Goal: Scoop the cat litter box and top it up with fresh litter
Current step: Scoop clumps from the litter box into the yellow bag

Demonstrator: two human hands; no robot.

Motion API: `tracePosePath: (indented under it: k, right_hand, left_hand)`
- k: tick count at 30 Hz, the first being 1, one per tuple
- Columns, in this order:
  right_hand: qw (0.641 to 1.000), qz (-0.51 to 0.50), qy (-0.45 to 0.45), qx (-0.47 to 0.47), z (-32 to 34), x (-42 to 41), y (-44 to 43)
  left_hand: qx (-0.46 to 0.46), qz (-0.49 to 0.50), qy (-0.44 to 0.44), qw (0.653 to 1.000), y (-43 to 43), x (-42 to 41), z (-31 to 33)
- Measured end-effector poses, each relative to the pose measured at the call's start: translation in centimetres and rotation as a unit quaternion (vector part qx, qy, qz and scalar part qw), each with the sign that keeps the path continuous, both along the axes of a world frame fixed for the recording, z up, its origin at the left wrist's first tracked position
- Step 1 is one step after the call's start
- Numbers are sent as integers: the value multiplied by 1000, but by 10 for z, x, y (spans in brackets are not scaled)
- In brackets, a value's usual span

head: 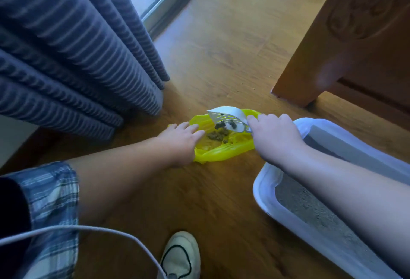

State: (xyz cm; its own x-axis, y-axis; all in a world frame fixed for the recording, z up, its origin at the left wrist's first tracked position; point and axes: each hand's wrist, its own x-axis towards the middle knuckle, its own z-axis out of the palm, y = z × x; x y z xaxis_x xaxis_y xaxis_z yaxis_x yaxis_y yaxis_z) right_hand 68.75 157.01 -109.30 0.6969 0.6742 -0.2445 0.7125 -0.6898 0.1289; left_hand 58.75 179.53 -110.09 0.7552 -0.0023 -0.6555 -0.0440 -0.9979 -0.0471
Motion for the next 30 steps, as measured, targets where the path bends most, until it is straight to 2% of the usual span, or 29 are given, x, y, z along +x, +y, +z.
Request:
tracePosePath:
  k: [6,12,20,23,30]
  right_hand:
    - [999,7,-36,-39,1,3,2]
    - [999,-11,-22,-31,-4,6,-6]
    - [995,-56,25,78,11,18,-47]
    - [973,-133,89,168,23,30,-74]
    - [934,-242,112,236,63,44,-164]
  left_hand:
    - [-7,-15,-13,1000,-3,2,8]
    - [-18,-25,-8,999,-10,5,10]
    - [-61,-35,-73,995,-46,25,18]
    - [-96,-51,-115,987,-73,39,24]
    - [-189,-110,-164,962,-156,78,29]
